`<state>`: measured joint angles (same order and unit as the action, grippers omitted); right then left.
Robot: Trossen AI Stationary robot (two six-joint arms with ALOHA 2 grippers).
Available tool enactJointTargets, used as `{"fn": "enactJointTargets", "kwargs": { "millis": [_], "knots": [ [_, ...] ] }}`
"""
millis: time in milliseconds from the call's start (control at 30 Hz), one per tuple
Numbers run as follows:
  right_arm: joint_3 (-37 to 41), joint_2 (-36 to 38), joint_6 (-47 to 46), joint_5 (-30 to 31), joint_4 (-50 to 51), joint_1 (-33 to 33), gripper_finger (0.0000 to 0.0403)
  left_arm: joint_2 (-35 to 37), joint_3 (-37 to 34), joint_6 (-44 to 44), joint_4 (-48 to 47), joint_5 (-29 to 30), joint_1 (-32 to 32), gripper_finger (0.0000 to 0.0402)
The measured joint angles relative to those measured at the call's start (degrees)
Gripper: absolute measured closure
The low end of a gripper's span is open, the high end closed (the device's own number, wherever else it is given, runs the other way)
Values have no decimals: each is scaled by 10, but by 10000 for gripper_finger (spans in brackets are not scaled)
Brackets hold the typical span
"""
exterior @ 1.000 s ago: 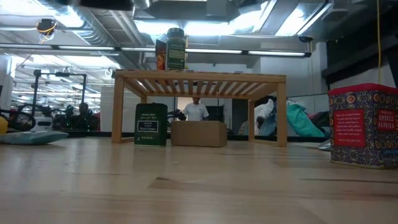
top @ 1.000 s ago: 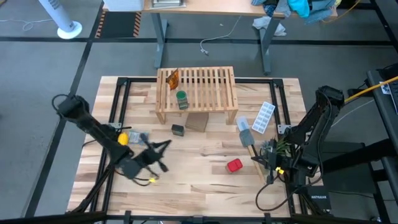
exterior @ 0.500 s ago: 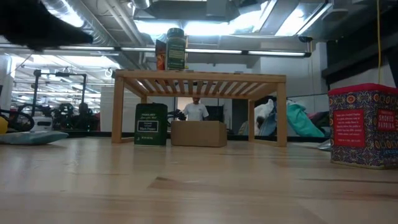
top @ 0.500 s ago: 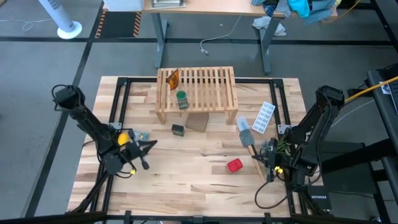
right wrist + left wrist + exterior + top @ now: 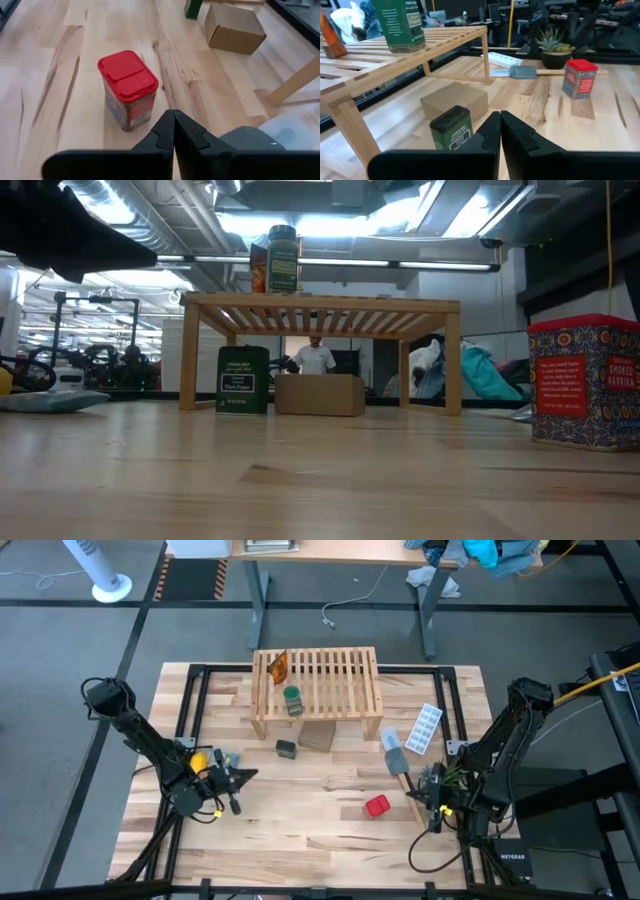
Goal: Shelf spices
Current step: Put the red seasoning can on the shelf
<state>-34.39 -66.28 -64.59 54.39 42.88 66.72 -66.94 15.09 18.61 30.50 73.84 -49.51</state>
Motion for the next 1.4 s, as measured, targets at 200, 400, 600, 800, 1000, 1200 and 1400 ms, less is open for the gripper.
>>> {"fn": "enactJointTargets", "kwargs": {
  "millis": [200, 400, 600, 800, 1000, 1200, 1400],
  "knots": [
    [0, 0, -41, -7, -11, -15, 353, 0, 0, 5, 0, 0, 6, 396],
    [0, 0, -43, -60, -14, -90, 256, 0, 0, 5, 0, 0, 6, 396],
    [0, 0, -28, -155, -30, -154, 160, 0, 0, 5, 0, 0, 6, 396],
    [0, 0, 20, -233, -89, -170, 110, 0, 0, 5, -1, 0, 6, 396],
    [0, -1, 21, -240, -105, -169, 102, 0, 0, 5, -1, 0, 6, 396],
    [0, -39, 29, -250, -114, -169, 102, 0, 0, 5, -2, 0, 6, 396],
    [0, -113, 151, -270, -180, -169, 102, 0, 0, 5, -3, -14, 6, 396]
  ]
}}
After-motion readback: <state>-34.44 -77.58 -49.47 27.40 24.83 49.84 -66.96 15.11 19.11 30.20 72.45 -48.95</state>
